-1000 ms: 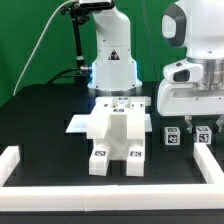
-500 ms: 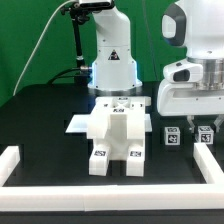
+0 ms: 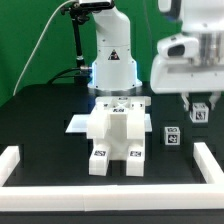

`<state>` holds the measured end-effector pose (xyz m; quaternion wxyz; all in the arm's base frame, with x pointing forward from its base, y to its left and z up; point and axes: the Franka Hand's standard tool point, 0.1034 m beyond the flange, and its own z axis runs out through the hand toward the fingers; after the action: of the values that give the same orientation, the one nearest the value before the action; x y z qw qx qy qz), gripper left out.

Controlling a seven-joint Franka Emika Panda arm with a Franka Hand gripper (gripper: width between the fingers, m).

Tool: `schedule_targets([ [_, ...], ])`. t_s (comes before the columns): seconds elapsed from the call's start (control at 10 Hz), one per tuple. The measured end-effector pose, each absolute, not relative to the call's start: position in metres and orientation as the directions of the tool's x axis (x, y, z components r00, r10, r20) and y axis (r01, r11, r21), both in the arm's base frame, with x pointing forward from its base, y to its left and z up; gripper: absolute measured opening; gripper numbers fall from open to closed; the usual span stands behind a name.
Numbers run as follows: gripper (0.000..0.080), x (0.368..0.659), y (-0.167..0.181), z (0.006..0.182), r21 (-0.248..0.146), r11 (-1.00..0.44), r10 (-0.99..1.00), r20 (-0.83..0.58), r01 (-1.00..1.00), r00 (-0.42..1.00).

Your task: Assemble chair

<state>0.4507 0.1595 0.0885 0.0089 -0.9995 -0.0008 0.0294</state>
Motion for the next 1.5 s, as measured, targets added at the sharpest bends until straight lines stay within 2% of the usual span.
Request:
schedule_targets([
  [0.2,0.0282,0.458,0.140,0.140,-0.035,-0.999,-0.019,-0.067,-0.022,0.998],
  [0.7,0.0282,0.459,0.137,0.139,-0.034,-0.999,-0.020,-0.068,-0.022,0.998],
  [0.8,0.0282,0.466,0.122,0.147,-0.042,-0.997,0.070,-0.071,0.067,0.995],
  [0.9,0.0282,0.485,0.097,0.164,-0.052,-0.991,0.130,-0.057,0.127,0.990],
  [1.0,0.0282,0.499,0.081,0.170,-0.052,-0.983,0.177,-0.029,0.175,0.984],
  [1.3,0.0282,0.508,0.061,0.156,-0.039,-0.975,0.220,-0.005,0.219,0.976],
  [1.5,0.0282,0.509,0.062,0.157,-0.039,-0.975,0.221,-0.004,0.221,0.975],
])
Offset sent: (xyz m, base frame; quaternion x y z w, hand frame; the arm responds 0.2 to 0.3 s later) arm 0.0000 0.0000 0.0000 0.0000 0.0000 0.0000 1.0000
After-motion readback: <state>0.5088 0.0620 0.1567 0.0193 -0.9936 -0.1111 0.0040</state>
